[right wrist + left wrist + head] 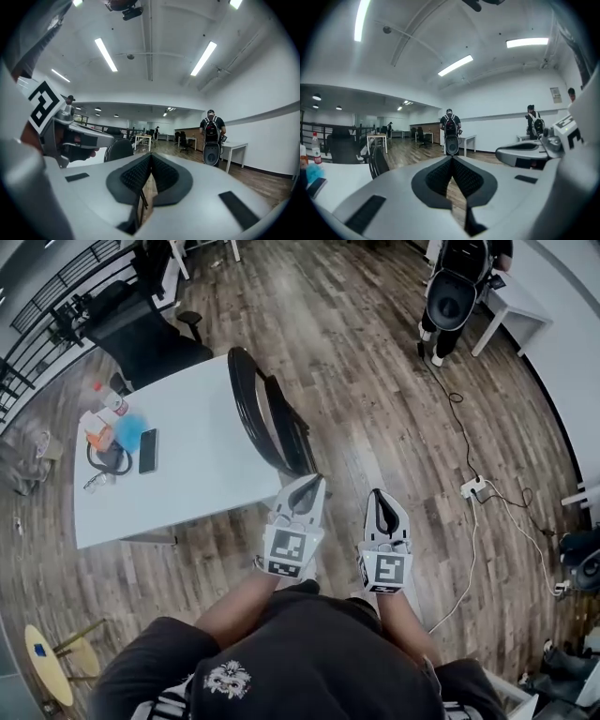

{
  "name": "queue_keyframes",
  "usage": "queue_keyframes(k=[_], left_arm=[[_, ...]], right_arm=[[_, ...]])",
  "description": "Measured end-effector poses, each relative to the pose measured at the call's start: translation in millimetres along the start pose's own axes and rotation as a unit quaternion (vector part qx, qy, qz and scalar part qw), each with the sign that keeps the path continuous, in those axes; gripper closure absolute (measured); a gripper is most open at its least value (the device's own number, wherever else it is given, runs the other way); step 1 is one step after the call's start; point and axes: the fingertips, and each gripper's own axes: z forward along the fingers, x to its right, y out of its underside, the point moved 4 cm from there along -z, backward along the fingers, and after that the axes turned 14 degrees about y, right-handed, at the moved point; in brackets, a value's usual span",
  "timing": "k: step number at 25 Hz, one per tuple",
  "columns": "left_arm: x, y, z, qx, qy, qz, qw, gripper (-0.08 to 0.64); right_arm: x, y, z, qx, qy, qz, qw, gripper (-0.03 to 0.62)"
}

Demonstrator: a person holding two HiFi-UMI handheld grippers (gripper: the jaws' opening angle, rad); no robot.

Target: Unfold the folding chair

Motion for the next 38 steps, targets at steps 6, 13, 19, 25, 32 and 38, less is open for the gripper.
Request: queue_keyframes(k=[6,13,19,25,32,38], left_arm=[[-55,-7,7,0.013,-0.026,-0.048,0.9984,0.554],[-130,-33,0,0.08,-0.071,-0.173,0.9791,0.554],[-195,-48,10,0.061,-0.189,-0.168,0.9656,0.554],[-243,-48,20,0.001,-0.306,-0.137,0.9422,0.554],[-280,-22,24,-0.081,-0.374,-0.18,0.9062,0.554],[-303,-9,34,-0.134,-0.344,-0.214,0.9044,0.403]], right_arm=[[-34,-11,59,0.004,-0.035,-0.007,0.999,0.577],[-75,-12,124,0.013,-0.115,-0.013,0.993,0.577],[-100,-11,194,0.018,-0.186,0.002,0.982,0.577],[-122,4,258,-0.015,-0.25,-0.01,0.968,0.577],[-150,29,308,-0.061,-0.287,-0.027,0.956,0.575],[-181,63,342,-0.138,-0.294,-0.03,0.945,0.423]])
